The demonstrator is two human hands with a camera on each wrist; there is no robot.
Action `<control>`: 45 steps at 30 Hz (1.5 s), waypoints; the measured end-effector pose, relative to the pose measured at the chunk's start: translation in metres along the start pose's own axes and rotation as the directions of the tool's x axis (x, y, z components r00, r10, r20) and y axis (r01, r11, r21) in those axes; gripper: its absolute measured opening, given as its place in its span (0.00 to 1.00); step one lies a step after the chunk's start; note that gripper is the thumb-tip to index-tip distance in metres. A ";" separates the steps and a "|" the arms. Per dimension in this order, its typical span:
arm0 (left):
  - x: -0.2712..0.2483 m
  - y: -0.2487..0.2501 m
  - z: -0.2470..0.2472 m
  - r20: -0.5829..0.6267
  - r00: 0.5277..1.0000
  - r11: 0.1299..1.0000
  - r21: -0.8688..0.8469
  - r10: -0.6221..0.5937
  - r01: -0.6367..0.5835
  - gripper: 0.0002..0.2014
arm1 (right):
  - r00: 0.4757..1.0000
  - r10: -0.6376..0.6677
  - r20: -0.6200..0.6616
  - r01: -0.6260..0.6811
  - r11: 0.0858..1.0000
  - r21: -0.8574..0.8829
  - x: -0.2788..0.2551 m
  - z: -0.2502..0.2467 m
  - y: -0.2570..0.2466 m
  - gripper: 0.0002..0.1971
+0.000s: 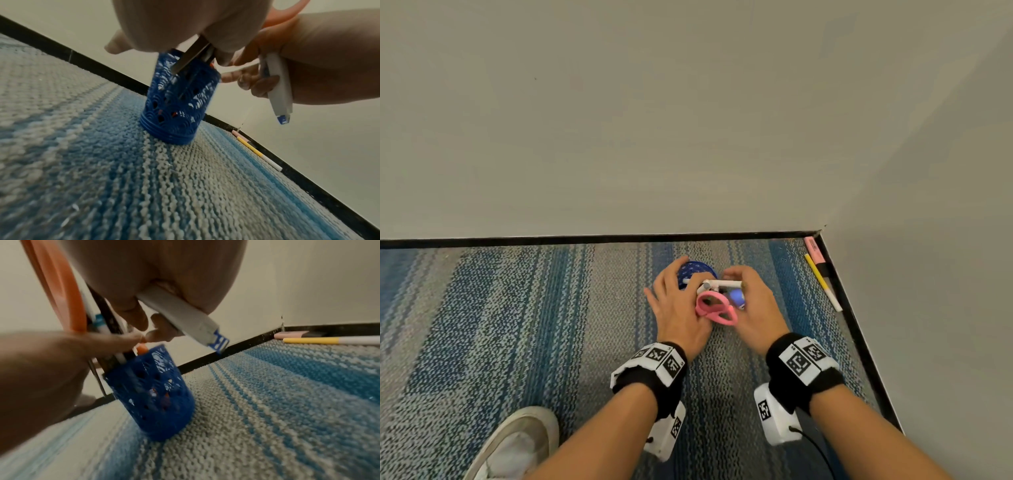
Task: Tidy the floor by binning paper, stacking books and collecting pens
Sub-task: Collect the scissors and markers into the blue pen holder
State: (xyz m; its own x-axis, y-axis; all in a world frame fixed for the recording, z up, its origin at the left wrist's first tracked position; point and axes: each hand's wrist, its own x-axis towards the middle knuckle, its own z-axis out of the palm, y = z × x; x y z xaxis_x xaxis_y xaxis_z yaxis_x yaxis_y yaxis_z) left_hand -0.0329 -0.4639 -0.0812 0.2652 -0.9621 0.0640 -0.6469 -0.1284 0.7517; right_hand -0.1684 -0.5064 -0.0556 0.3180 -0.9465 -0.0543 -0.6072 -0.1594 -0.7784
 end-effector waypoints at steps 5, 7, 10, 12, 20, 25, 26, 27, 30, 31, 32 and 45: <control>0.012 -0.012 0.002 0.072 0.997 0.956 -0.293 0.000 0.021 0.30 | 0.982 0.100 -0.159 -0.069 0.980 0.186 0.013 -0.006 -0.017 0.07; 0.019 -0.020 0.004 0.134 0.990 0.946 -0.312 -0.049 0.090 0.40 | 0.975 0.111 -0.193 -0.072 0.977 0.201 0.017 -0.008 -0.025 0.13; 0.025 -0.023 0.001 0.194 0.975 0.946 -0.281 -0.109 0.162 0.44 | 0.972 0.105 -0.209 -0.073 0.985 0.155 0.022 -0.008 -0.033 0.18; 0.028 -0.026 0.002 0.233 0.964 0.950 -0.252 -0.124 0.184 0.44 | 0.974 0.116 -0.193 -0.078 0.978 0.195 0.024 -0.006 -0.033 0.19; 0.038 -0.011 -0.005 0.065 0.973 0.933 -0.277 -0.221 0.230 0.35 | 0.922 0.108 -0.373 -0.045 0.984 0.174 0.029 -0.008 -0.025 0.25; 0.042 0.013 -0.011 -0.007 0.973 0.964 -0.133 -0.232 0.229 0.30 | 0.923 0.084 -0.375 -0.003 0.978 0.209 0.025 -0.006 -0.025 0.23; 0.041 0.013 -0.009 -0.004 0.978 0.976 -0.065 -0.208 0.207 0.29 | 0.930 0.089 -0.356 -0.014 0.978 0.208 0.025 -0.005 -0.024 0.23; 0.041 0.010 -0.007 0.007 0.980 0.980 -0.010 -0.197 0.197 0.29 | 0.939 0.093 -0.331 -0.032 0.982 0.186 0.025 -0.003 -0.022 0.23; 0.039 0.002 -0.001 0.067 0.979 0.980 0.068 -0.191 0.186 0.36 | 0.964 0.096 -0.248 -0.073 0.992 0.103 0.024 0.003 -0.011 0.21; 0.039 -0.001 -0.001 0.084 0.979 0.982 0.052 -0.187 0.183 0.39 | 0.969 0.103 -0.226 -0.084 0.992 0.090 0.023 0.004 -0.007 0.21; 0.038 -0.003 -0.001 0.098 0.978 0.983 0.016 -0.184 0.183 0.42 | 0.973 0.112 -0.202 -0.096 0.991 0.091 0.022 0.004 -0.005 0.21; 0.048 -0.013 0.010 0.259 0.966 0.992 -0.114 -0.016 0.047 0.32 | 0.863 0.423 -0.275 -0.492 0.586 -0.643 0.022 -0.070 0.110 0.34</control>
State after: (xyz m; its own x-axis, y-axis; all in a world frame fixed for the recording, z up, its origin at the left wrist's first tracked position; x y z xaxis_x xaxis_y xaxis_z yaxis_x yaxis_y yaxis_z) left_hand -0.0186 -0.5106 -0.0948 0.0812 -0.9894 -0.1205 -0.5481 -0.1453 0.8237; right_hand -0.2788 -0.5638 -0.0986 -0.1826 -0.9619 -0.2036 -0.9810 0.1920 -0.0274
